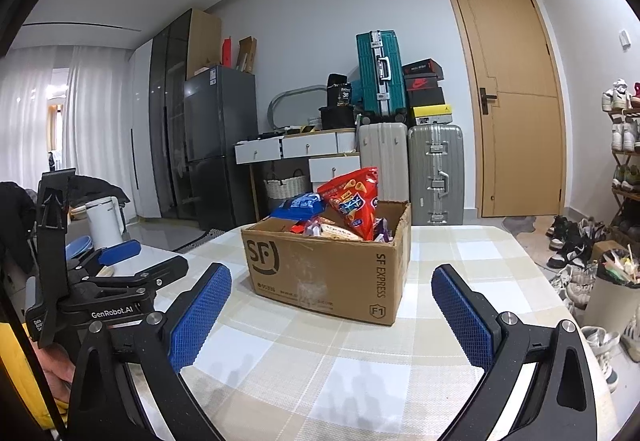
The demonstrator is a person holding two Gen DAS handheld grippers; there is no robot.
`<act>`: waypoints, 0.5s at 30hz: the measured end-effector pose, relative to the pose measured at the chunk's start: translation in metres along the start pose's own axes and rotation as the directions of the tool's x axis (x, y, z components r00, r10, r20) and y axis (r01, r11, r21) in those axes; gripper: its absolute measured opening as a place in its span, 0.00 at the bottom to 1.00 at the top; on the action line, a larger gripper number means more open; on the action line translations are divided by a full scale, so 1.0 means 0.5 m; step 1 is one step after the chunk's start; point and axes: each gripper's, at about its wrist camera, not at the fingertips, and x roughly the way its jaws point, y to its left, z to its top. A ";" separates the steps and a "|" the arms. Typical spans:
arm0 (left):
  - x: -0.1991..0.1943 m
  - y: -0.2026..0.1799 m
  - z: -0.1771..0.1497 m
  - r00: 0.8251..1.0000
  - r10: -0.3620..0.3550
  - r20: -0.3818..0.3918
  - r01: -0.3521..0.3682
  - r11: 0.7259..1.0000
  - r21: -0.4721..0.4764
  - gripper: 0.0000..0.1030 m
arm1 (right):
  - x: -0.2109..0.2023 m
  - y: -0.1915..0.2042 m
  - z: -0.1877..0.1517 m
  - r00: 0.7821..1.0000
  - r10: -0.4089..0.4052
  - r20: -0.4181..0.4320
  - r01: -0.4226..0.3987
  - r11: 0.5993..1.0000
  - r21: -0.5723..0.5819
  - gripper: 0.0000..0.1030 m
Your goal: Organize snacks
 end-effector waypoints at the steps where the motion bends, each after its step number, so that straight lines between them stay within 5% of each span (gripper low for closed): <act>1: -0.004 0.002 -0.001 1.000 0.000 -0.001 0.000 1.000 -0.001 0.99 | -0.001 0.000 -0.001 1.000 0.001 0.000 -0.001 1.000 0.001 0.99; 15: -0.033 0.013 0.007 1.000 0.000 -0.010 0.000 1.000 -0.014 0.99 | 0.000 -0.005 -0.003 1.000 0.001 -0.002 -0.001 1.000 0.005 0.99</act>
